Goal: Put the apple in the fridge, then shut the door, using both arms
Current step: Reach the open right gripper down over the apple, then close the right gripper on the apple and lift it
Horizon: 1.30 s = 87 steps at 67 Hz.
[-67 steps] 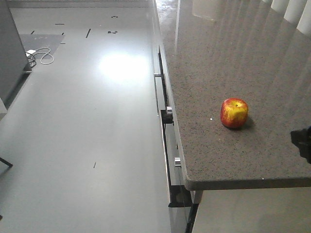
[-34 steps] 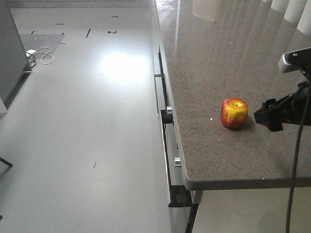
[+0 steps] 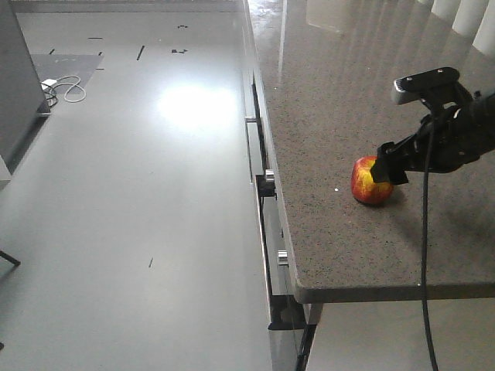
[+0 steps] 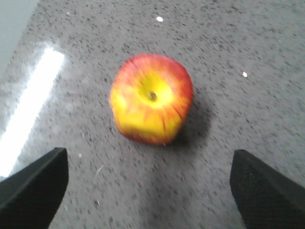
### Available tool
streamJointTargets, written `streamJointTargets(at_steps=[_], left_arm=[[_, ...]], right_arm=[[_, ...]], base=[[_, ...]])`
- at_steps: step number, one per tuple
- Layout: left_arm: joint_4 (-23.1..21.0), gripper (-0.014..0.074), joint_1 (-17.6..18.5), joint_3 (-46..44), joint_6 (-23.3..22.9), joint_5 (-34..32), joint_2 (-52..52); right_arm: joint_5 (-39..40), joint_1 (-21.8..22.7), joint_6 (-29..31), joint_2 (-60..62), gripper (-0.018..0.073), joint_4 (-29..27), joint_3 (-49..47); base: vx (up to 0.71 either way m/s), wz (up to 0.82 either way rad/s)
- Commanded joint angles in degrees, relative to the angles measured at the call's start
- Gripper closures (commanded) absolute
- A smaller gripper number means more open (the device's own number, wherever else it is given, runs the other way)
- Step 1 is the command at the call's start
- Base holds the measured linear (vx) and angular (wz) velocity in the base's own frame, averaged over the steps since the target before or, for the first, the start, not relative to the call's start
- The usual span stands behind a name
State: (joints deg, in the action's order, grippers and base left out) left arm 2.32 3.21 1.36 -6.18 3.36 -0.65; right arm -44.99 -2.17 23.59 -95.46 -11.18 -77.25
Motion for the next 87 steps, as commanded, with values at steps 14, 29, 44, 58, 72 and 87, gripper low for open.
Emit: streamJointTargets(at_steps=[14,29,44,58,72,87], left_arm=[[-0.2,0.0603,-0.2,-0.9,0.0,-3.9,-0.8],[-0.2,0.0603,-0.2,-0.9,0.0,-3.9,-0.8],[-0.2,0.0603,-0.2,-0.9,0.0,-3.9,-0.8],[-0.2,0.0603,-0.2,-0.9,0.0,-3.9,-0.8],[-0.2,0.0603,-0.2,-0.9,0.0,-3.9,-0.8],[-0.2,0.0603,-0.2,-0.9,0.0,-3.9,-0.8]], right_arm=[[-1.0,-1.9,-15.2,-6.8,-0.0106,4.6,-11.1],[-3.6,-1.9,-17.8,-12.6,-0.0101,5.0,-16.6],[-3.8,-1.9,-18.2,-16.3,-0.0090,4.6,-18.3],[-3.0,-1.9,-19.5,-17.4,-0.0036,4.7,-18.3],[-3.4,-1.9,-22.0,-17.4,0.0132,4.6,-18.3],[-5.7,-1.9,-22.2,-17.2,0.0295,4.6,-18.3]], base=[[0.00,0.00],[0.00,0.00],[0.00,0.00],[0.00,0.00],[0.00,0.00],[0.00,0.00]])
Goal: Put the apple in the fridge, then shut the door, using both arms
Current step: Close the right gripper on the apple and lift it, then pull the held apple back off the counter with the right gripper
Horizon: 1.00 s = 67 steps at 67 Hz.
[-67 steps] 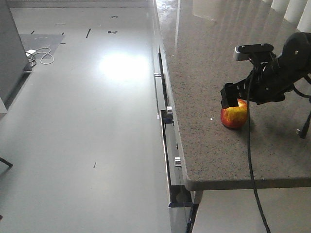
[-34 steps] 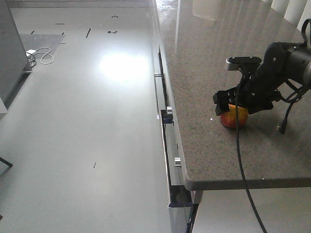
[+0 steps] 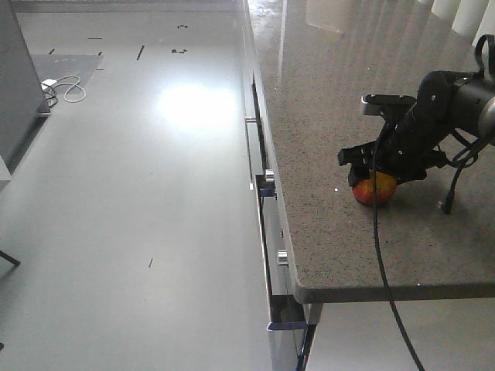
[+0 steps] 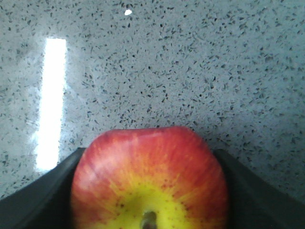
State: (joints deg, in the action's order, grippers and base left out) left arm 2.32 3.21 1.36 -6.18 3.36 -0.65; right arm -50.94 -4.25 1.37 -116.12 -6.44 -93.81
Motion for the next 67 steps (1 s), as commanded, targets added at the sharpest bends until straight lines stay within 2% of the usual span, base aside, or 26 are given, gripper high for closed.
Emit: streamJointTargets(at_steps=[1,10,19,27,36,56,67], left_arm=[[-0.2,0.0603,-0.2,-0.9,0.0,-3.9,-0.8],[-0.2,0.0603,-0.2,-0.9,0.0,-3.9,-0.8],[-0.2,0.0603,-0.2,-0.9,0.0,-3.9,-0.8],[-0.2,0.0603,-0.2,-0.9,0.0,-3.9,-0.8],[-0.2,0.0603,-0.2,-0.9,0.0,-3.9,-0.8],[-0.2,0.0603,-0.2,-0.9,0.0,-3.9,-0.8],[-0.2,0.0603,-0.2,-0.9,0.0,-3.9,-0.8]], right_arm=[[0.1,0.2,0.0,3.4,0.0304,-0.1,-1.7],[-2.6,0.2,-0.6,5.2,0.0374,-0.7,-1.7],[-3.4,0.2,-0.5,9.7,0.0414,-5.7,0.4],[-1.0,-0.7,2.6,16.6,0.0428,-8.7,5.7],[1.7,-3.3,4.9,24.7,0.0427,-8.7,12.6],[4.8,-9.9,4.8,41.8,0.0427,-9.2,26.0],[5.1,-11.8,4.8,50.3,0.0427,-9.4,32.9]], base=[[0.00,0.00],[0.00,0.00],[0.00,0.00],[0.00,0.00],[0.00,0.00],[0.00,0.00],[0.00,0.00]])
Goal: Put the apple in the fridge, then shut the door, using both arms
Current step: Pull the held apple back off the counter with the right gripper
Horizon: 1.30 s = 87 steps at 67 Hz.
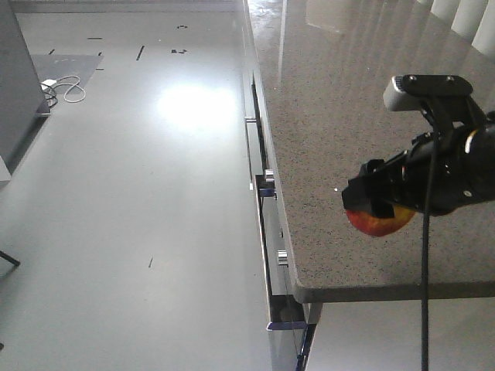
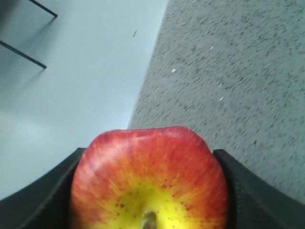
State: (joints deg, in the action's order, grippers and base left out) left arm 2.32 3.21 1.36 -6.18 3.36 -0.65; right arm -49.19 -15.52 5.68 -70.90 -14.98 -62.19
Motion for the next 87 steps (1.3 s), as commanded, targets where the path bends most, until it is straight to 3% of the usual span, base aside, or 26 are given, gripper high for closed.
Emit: streamJointTargets(at_steps=[1,25,47,87], left_arm=[[-0.2,0.0603,-0.2,-0.9,0.0,-3.9,-0.8],[-0.2,0.0603,-0.2,-0.9,0.0,-3.9,-0.8],[-0.2,0.0603,-0.2,-0.9,0.0,-3.9,-0.8],[-0.2,0.0603,-0.2,-0.9,0.0,-3.9,-0.8]], right_arm=[[3.4,-0.6,0.6,5.8,0.0427,-0.8,1.9],[1.7,-0.6,0.6,23.3,0.0427,-0.7,14.9],[-1.5,-0.5,0.6,35.3,0.0427,-0.6,19.9],[-3.6,-0.5,0.5,39.3,0.0427,-0.7,20.5]], base=[[0.00,0.00],[0.00,0.00],[0.00,0.00],[0.00,0.00]])
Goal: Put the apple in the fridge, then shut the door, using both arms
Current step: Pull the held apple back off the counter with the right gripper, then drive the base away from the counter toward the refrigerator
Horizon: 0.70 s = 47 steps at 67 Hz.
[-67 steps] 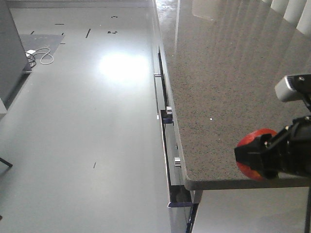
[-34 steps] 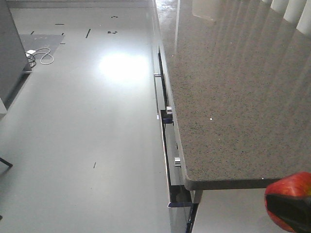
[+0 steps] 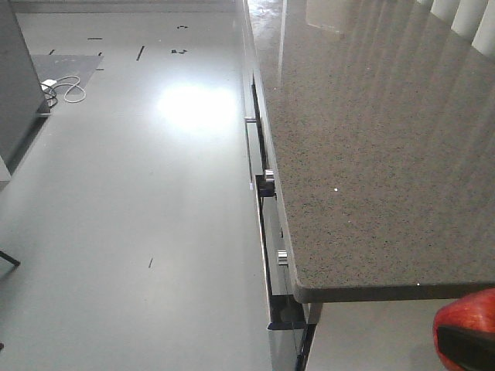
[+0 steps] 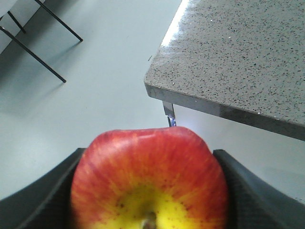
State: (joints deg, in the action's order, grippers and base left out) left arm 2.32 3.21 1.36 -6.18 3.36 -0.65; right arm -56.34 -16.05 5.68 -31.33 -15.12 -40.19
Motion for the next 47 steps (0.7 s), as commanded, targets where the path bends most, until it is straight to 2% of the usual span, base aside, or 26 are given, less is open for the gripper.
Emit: streamJointTargets(at_steps=[1,47], left_arm=[[-0.2,0.0603,-0.2,-0.9,0.0,-3.9,-0.8],[-0.2,0.0603,-0.2,-0.9,0.0,-3.9,-0.8]], right_arm=[[3.6,0.0,0.5,-0.2,0.0427,-0.5,-1.5],[3.6,0.0,0.5,-0.2,0.0427,-0.5,-1.5]], base=[[0.00,0.00],[0.00,0.01]])
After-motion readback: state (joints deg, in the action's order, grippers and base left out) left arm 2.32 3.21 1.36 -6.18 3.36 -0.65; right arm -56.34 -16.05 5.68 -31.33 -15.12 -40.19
